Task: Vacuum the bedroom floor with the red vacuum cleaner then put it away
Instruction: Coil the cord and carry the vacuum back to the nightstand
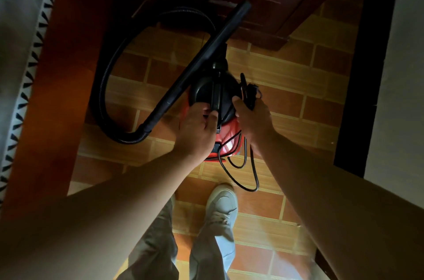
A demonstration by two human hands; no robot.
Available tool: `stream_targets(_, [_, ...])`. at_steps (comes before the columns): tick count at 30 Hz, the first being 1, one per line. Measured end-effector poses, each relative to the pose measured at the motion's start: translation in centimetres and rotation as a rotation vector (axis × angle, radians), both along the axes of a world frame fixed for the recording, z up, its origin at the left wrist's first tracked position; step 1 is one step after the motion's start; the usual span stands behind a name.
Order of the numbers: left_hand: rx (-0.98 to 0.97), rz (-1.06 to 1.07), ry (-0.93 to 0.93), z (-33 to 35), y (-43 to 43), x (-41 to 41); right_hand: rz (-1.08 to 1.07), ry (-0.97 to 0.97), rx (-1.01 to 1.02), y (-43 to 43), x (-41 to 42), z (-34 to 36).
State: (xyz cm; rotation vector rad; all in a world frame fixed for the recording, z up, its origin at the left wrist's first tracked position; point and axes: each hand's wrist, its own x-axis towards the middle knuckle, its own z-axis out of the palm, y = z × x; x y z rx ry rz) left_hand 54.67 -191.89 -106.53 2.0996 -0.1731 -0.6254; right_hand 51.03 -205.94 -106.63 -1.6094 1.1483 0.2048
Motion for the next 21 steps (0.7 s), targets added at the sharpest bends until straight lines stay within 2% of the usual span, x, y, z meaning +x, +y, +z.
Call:
stream_targets(3, [0.005, 0.023, 0.001, -0.2, -0.2, -1.2, 0.029, 0.043, 0.012, -1.2, -0.8, -0.9])
stream_targets(10, [0.036, 0.355, -0.002, -0.7, -1.1, -6.5, 0.097, 0.103, -0.086, -2.5, -2.2, -2.6])
stream_targets(13, [0.055, 0.34, -0.01, -0.7, -1.7, -7.9, 0.173, 0.104, -0.17, -2.4, -2.5, -3.0])
stream_targets(15, [0.063, 0.284, -0.079, -0.9, -1.8, -7.6, 0.207, 0.1, -0.221, -2.2, -2.5, -3.2])
stream_targets(17, [0.084, 0.222, -0.161, -1.0, -1.8, -6.8, 0.216, 0.111, -0.241, -2.1, -2.4, -3.3])
stream_targets(21, [0.142, 0.128, -0.209, -1.3, -1.5, -5.6, 0.23, 0.122, -0.24, -1.8, -2.4, -3.2])
